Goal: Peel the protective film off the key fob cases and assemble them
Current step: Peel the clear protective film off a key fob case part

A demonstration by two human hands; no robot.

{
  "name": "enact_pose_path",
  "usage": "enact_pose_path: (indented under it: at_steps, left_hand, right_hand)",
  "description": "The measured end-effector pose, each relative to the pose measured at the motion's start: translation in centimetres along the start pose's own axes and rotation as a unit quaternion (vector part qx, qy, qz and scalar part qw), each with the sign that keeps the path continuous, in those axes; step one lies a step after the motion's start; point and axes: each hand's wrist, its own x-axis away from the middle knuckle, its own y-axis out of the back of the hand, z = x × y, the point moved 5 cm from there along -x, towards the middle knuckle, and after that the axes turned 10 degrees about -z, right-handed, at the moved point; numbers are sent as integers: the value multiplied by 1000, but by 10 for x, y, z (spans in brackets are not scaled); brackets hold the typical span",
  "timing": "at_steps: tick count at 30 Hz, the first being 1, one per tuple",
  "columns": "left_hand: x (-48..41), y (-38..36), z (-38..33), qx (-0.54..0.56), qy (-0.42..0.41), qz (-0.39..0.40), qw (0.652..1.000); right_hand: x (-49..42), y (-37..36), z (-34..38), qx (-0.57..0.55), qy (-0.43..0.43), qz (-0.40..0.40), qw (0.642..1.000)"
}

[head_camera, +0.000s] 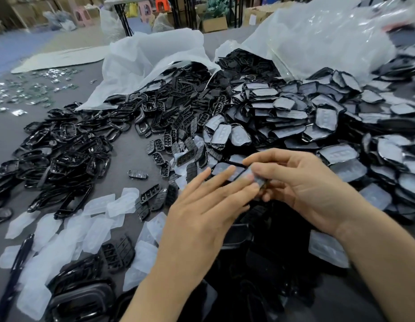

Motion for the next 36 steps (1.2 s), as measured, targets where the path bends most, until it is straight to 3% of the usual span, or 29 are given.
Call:
enact_pose_path:
  at_steps: [5,8,12,14,19,22,25,29,33,36]
  left_hand:
    - [-1,2,8,-34,24,-13,999]
    - [2,19,38,-95,176,-62,978]
    - [24,36,94,-203,386,31,899]
    - [29,38,102,-212,406,52,888]
    - [19,37,84,-210,368,31,905]
    - [2,36,50,-172,308,-57,934]
    - [-15,22,16,-3,322,-89,943]
    - [-22,-24,-5,229,467,-21,854]
    - [-15,-41,-9,298,493,-48,816]
    - [-10,-44,-3,309,493,-73,810]
  right_hand:
    - [-3,25,20,44,106,-85,990]
    - [-7,67,40,144,199,-222,944]
    - [-16,103,42,222,205,-276,912]
    - [-21,109,39,234,194,-285,909]
    - [-21,112,40,269,226,-323,879]
    - [-19,104,42,203,230,-286,908]
    - [-16,83,42,141,230,-199,942]
    - [-11,46,35,126,220,-81,964]
    - [-7,31,28,142,228,-34,963]
    - [-9,28,25,170,228,-26,958]
